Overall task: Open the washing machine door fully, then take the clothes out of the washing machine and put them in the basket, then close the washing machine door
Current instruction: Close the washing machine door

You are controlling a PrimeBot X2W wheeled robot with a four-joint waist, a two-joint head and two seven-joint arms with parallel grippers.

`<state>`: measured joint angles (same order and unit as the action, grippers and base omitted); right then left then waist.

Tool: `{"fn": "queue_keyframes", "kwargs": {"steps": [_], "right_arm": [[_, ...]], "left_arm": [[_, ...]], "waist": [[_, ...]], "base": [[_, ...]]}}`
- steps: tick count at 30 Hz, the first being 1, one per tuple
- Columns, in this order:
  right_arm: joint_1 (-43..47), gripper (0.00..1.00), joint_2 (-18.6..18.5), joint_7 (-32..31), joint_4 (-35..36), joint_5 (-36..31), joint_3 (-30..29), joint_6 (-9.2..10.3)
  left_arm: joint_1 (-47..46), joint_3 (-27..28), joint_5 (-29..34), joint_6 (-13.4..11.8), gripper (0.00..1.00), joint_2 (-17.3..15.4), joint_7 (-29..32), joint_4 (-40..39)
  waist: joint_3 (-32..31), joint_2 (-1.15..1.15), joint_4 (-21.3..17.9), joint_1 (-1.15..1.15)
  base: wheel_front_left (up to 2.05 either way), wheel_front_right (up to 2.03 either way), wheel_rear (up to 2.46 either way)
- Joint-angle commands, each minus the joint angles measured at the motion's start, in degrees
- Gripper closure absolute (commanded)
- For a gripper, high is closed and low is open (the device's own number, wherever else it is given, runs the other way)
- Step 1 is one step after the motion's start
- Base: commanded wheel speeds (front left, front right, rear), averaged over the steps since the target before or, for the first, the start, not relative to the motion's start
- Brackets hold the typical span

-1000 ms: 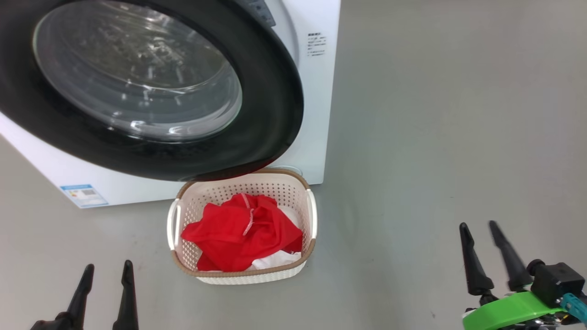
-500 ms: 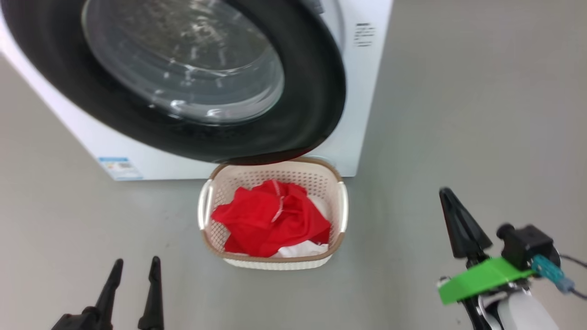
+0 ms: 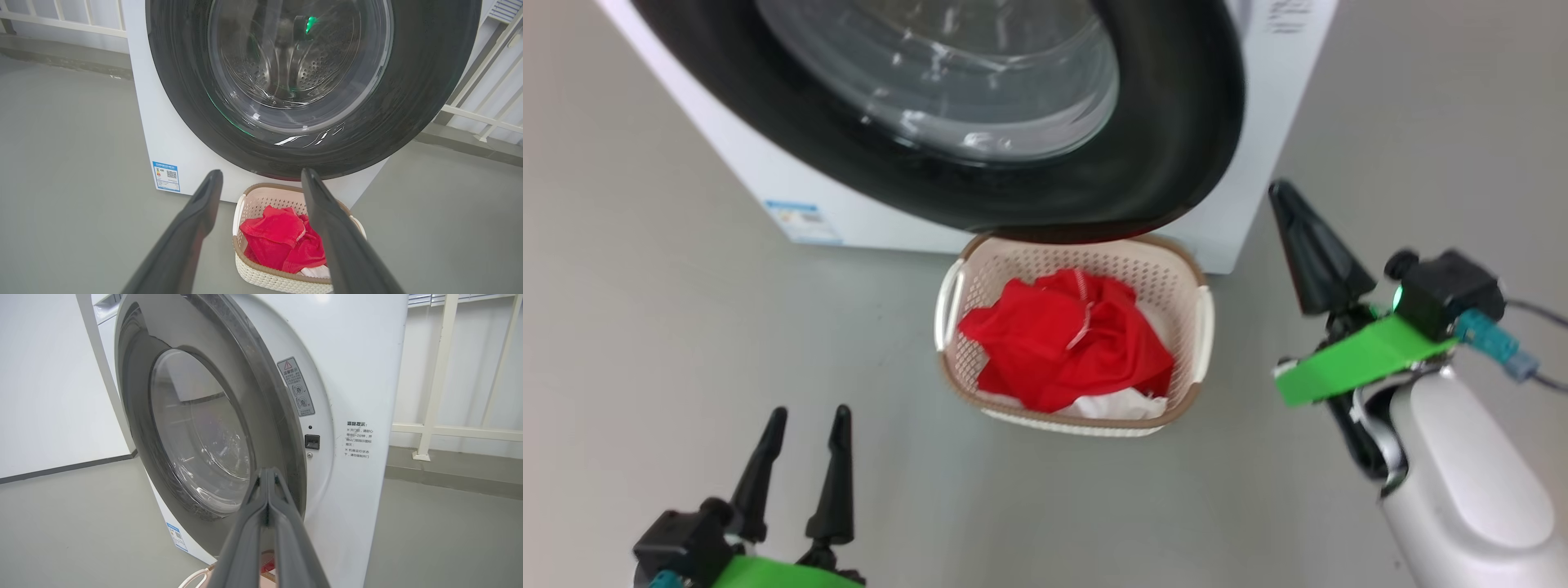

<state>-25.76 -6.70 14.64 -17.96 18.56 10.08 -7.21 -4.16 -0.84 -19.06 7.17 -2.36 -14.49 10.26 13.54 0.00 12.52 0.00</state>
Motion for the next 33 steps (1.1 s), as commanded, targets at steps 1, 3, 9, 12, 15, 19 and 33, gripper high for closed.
{"fn": "queue_keyframes", "kwargs": {"steps": [1, 3, 9, 12, 15, 19, 33], "right_arm": [[-2.3, 1.00, -0.1, 0.4, 0.8, 0.5, 1.3, -0.28], [-3.8, 1.00, -0.5, 0.4, 0.3, 0.3, 1.3, -0.28], [-7.8, 1.00, -1.6, 0.4, -1.6, 0.2, 1.3, -0.28], [-9.8, 1.00, -2.1, 0.4, -2.1, 0.0, 0.8, -0.28], [-11.8, 1.00, -2.9, 0.4, -2.7, -0.3, 0.3, -0.28], [-14.4, 1.00, -3.8, 0.4, -3.2, -0.6, -0.3, -0.28], [-23.2, 1.00, -3.5, 0.4, -4.6, -2.1, -6.8, -0.28]], "left_arm": [[-1.8, 1.1, -0.5, 0.3, 0.00, -0.5, -0.5, -1.6], [-2.5, 0.4, -1.0, 0.3, 0.00, -0.5, -0.5, -1.6], [-4.2, -1.3, -3.2, 0.3, 0.00, -0.5, -0.5, -1.7], [-5.1, -2.2, -4.2, 0.3, 0.00, -0.5, -0.5, -1.9], [-6.3, -3.2, -5.2, 0.3, 0.00, -0.5, -0.5, -2.1], [-7.8, -4.1, -6.3, 0.3, 0.00, -0.5, -0.5, -2.2], [-10.5, -5.8, -8.3, 0.3, 0.00, -0.5, -0.5, -3.4]], "waist": [[2.8, 0.00, 2.9, 0.00], [3.8, 0.00, 3.8, 0.00], [6.9, 0.00, 6.2, 0.00], [8.7, 0.00, 7.2, 0.00], [10.4, 0.00, 8.4, 0.00], [12.4, 0.00, 9.7, 0.00], [17.3, 0.00, 11.5, 0.00]], "base": [[0.00, 0.00, 0.00], [0.00, 0.00, 0.00], [0.00, 0.00, 0.00], [0.00, 0.00, 0.00], [0.00, 0.00, 0.00], [0.00, 0.00, 0.00], [0.00, 0.00, 0.00]]}}
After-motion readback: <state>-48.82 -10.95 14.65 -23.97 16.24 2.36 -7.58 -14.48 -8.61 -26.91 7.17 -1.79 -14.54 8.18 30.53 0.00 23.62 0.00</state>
